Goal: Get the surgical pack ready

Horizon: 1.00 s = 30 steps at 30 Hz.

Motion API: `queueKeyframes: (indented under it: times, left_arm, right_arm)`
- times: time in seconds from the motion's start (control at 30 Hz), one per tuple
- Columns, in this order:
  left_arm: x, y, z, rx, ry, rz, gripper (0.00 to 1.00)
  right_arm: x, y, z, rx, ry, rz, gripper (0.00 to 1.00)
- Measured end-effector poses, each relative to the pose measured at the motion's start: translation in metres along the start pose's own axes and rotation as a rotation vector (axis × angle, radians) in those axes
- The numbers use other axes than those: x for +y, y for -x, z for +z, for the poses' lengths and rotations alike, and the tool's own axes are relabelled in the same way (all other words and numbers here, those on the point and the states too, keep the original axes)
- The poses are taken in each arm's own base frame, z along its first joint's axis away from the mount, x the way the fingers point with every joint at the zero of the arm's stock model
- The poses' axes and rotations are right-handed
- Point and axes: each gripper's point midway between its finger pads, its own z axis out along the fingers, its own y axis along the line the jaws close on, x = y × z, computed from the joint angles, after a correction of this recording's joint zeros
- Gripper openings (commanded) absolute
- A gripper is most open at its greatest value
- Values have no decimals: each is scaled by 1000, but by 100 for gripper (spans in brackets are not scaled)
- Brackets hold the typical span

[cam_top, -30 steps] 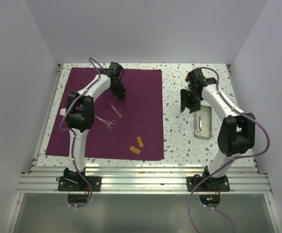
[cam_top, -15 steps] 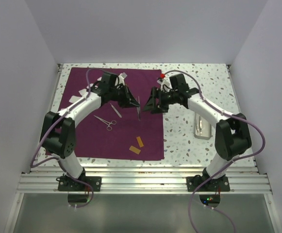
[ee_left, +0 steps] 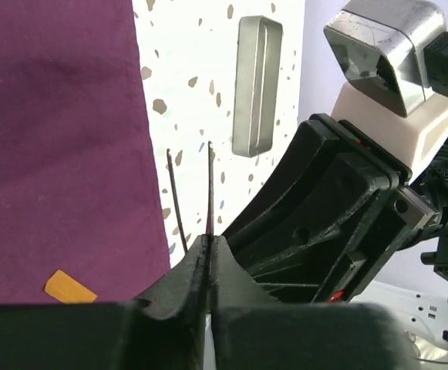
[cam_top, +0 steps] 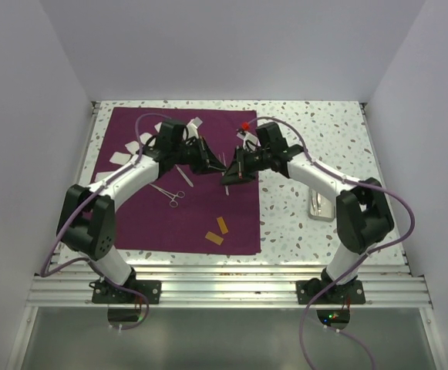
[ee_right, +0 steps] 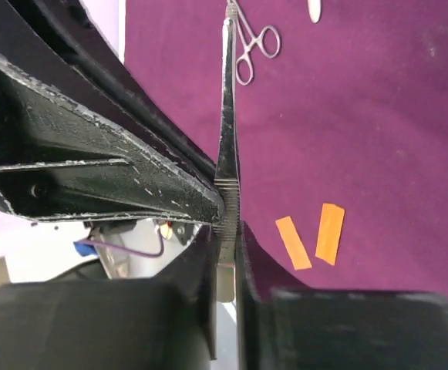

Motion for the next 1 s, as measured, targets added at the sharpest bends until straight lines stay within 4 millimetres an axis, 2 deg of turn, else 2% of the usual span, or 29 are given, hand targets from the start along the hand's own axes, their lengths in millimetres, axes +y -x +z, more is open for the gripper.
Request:
queueKeyframes:
  times: [0.03,0.07,0.1,0.17,0.27,0.33,0.43,0.5,0.6,0.7,0.8,0.87,1.0]
  left_arm:
    - [-1,0,0,-2,-4,3,23]
    - [0,0,0,-2,-4,3,55]
    - [0,0,0,-1,-7,4,77]
    - [-8,9,-2,-28,-26,24,93]
    - [-4,22,-11,-58,-2,40,95]
    - [8,35,-21,-89,48,48,94]
    - [37,57,-41,-154,165,45,90]
    - [62,65,-53,-183,261,30,88]
    - [93,57,-61,-177,392,-3,87]
    - [122,36,-65,-141,507,-47,86]
    - [145,23,-72,-118,608,-82,85]
    - [157,20,-75,-112,662,-98,83]
    - [173,19,-78,-109,722,-117,80]
  right_arm:
    - [-3,0,0,-4,-9,9,0]
    - [-4,0,0,-4,-12,14,0]
    - [-7,0,0,-7,-28,20,0]
    - [-19,-9,0,19,-81,54,0]
    - [-37,-16,0,33,-169,89,0]
    - [-55,-17,-8,30,-241,118,0]
    - [-96,-18,-33,21,-402,157,0]
    - [-131,-19,-62,15,-558,174,0]
    - [-181,-21,-123,2,-819,177,0]
    - [-214,-24,-182,-18,-1003,204,0]
    - [-240,-33,-227,-39,-1128,262,0]
    - [-252,-41,-239,-18,-1181,282,1]
    - [-270,-52,-235,67,-1225,285,8]
